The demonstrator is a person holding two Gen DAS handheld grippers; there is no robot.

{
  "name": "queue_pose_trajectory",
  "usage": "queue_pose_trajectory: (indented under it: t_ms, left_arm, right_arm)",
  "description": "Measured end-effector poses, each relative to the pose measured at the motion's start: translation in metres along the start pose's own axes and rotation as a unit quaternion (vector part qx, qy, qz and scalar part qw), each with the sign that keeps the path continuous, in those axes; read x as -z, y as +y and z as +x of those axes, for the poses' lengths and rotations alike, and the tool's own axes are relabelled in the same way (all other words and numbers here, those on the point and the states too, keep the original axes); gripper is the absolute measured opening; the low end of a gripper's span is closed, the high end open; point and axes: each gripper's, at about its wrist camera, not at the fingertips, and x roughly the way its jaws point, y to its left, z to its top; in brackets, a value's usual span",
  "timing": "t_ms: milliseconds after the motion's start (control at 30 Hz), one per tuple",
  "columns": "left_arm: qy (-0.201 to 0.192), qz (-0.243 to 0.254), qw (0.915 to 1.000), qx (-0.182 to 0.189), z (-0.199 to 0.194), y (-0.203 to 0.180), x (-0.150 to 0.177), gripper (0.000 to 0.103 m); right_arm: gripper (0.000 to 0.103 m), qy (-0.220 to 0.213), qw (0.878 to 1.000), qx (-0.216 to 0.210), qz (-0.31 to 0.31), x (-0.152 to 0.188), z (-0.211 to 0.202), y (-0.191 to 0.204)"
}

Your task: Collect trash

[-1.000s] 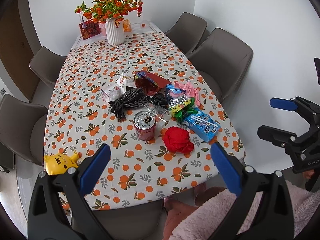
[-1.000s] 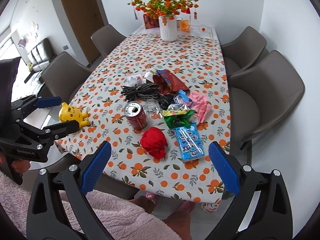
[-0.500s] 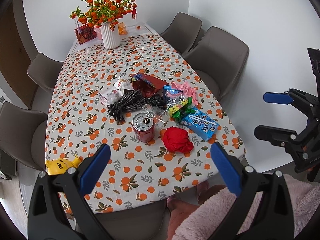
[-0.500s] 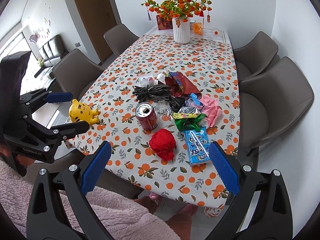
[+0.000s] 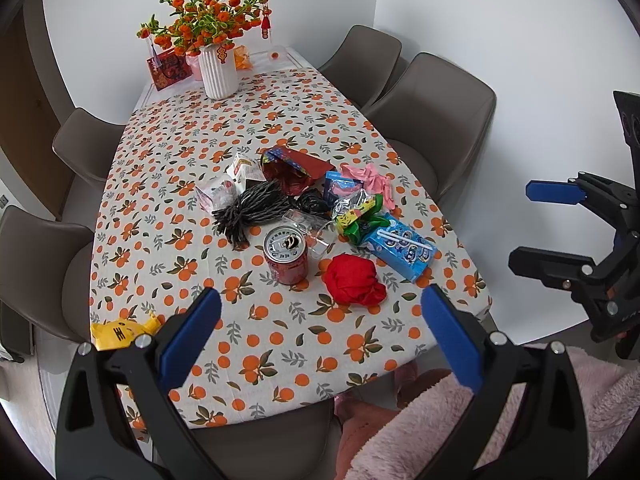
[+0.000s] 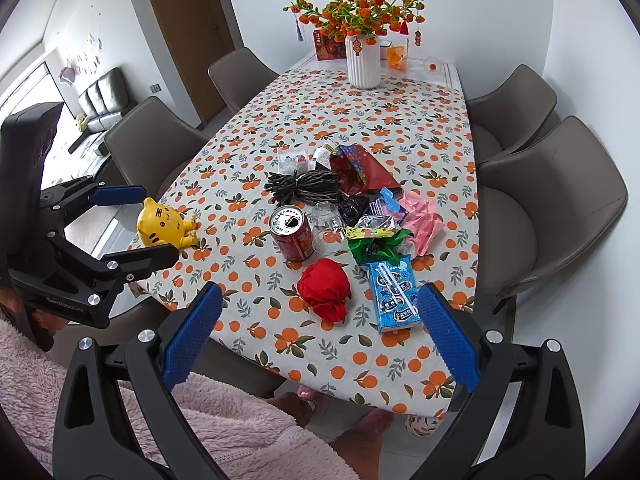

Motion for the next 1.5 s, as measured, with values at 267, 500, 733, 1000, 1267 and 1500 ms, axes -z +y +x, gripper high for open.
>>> queue_pose_trajectory:
  t_ms: [267,500,733,1000,1267,1500]
  left_arm:
    - [0.0,0.001,1.0,0.0,0.0,0.0,0.0,0.099]
    - [0.001,0.0,1.0,0.0,0.0,0.0,0.0,0.099]
    - [0.002,0.0,1.0,0.0,0.001,0.0,0.002,0.099]
    - [0.008,-0.003,1.0,0.0,0.006,0.004,0.01,0.099]
    - [0.018,-0.001,0.9998,0.004,0.011,0.002,0.009,0.099]
    - [0.011,0.001,0.9999,-0.008,0.016,0.001,0.009,0.099]
  right_arm:
    - [0.095,0.0,1.0,0.0,-0.001,-0.001,0.0,0.001]
    - [0.095,0.0,1.0,0.001,-0.001,-0.001,0.0,0.001]
    - [0.095,0.001,1.0,0.004,-0.002,-0.001,0.0,-0.001]
    - [0.095,0.003,1.0,0.01,-0.003,0.002,0.003,-0.002]
    - [0.095,0.003,1.0,0.011,-0.003,0.002,0.003,-0.004]
    - [0.095,0.003,1.0,0.02,-0.001,0.003,0.01,-0.009]
